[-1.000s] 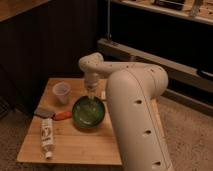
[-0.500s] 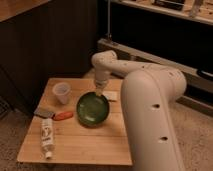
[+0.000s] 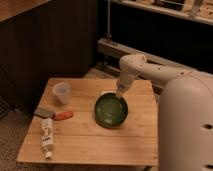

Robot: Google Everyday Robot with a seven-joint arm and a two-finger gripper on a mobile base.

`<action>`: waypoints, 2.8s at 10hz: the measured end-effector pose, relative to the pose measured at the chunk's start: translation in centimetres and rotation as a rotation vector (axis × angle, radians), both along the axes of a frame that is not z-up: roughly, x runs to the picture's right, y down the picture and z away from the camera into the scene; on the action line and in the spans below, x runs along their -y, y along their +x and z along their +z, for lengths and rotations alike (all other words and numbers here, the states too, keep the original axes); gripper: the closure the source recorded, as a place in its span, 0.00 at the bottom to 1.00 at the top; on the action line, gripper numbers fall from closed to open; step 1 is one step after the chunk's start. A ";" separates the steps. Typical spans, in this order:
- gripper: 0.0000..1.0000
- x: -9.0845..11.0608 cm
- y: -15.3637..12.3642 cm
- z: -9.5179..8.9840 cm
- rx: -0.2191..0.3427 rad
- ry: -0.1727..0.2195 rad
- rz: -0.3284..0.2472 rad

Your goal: Drag the ceramic bowl in a circle

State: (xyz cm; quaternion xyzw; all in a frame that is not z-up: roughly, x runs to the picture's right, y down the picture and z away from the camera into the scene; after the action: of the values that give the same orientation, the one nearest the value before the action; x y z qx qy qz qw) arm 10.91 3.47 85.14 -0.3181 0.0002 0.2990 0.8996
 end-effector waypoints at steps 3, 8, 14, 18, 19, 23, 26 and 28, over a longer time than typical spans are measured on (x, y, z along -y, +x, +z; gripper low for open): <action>1.00 -2.1 4.5 -1.0 -0.031 -0.012 0.030; 1.00 -3.7 2.3 -2.4 -0.020 -0.009 0.011; 1.00 -6.8 -1.1 -4.3 -0.004 -0.021 -0.044; 1.00 -8.0 -4.3 -5.0 0.014 -0.027 -0.093; 1.00 -8.4 -5.4 -5.2 0.021 -0.031 -0.110; 1.00 -9.3 -8.3 -5.7 0.044 -0.027 -0.172; 1.00 -10.0 -8.8 -5.8 0.052 -0.031 -0.211; 1.00 -10.5 -10.0 -6.1 0.067 -0.033 -0.242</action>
State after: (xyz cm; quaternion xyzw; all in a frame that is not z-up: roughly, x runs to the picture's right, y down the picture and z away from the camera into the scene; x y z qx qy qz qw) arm 0.88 13.93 79.07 -0.3404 0.0132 0.1776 0.9233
